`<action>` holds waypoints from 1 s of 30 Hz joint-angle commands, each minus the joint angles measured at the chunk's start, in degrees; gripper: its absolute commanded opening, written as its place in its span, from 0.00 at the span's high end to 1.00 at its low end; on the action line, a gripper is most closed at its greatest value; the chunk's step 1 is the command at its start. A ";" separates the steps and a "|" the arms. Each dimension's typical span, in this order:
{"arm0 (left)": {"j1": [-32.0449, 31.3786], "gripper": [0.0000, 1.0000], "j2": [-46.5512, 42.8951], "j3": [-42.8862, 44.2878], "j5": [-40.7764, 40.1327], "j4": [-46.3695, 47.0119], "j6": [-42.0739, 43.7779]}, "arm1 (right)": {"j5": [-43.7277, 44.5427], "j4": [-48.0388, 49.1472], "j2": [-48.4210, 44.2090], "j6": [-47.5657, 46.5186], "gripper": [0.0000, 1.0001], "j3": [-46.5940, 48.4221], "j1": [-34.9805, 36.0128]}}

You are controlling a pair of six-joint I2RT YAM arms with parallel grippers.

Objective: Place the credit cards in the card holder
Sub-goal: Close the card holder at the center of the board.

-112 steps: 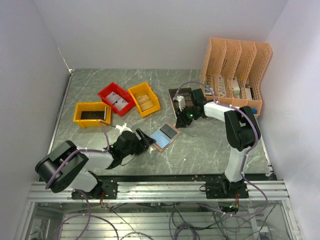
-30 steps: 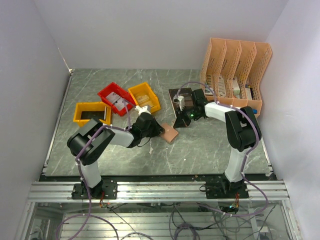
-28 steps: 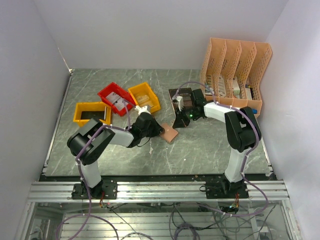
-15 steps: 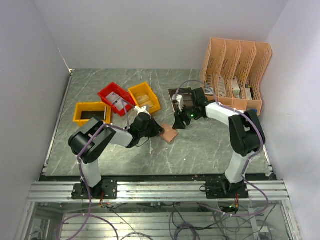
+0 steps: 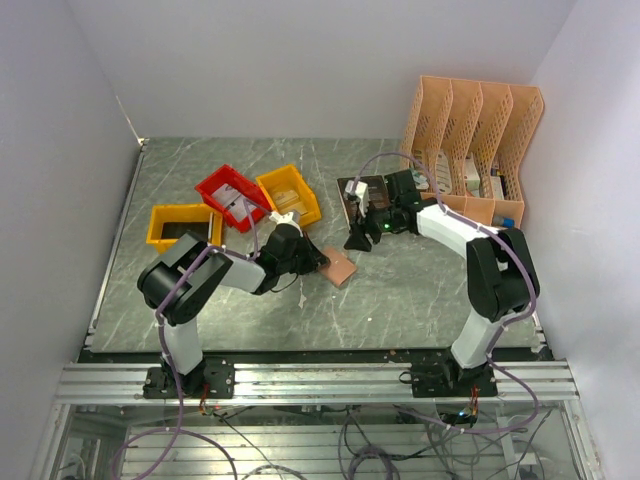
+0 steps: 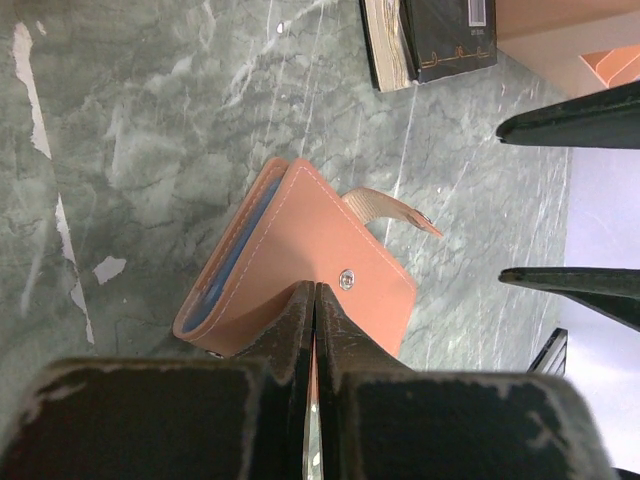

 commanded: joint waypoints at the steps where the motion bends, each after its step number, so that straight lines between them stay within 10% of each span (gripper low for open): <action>1: 0.22 0.93 2.01 0.39 2.13 -3.21 1.50 | 2.68 -6.24 3.48 -3.27 0.48 4.88 2.01; 30: 0.89 0.93 1.98 -0.99 3.22 -1.27 0.42 | 8.94 -9.66 7.11 -1.63 0.82 8.53 4.71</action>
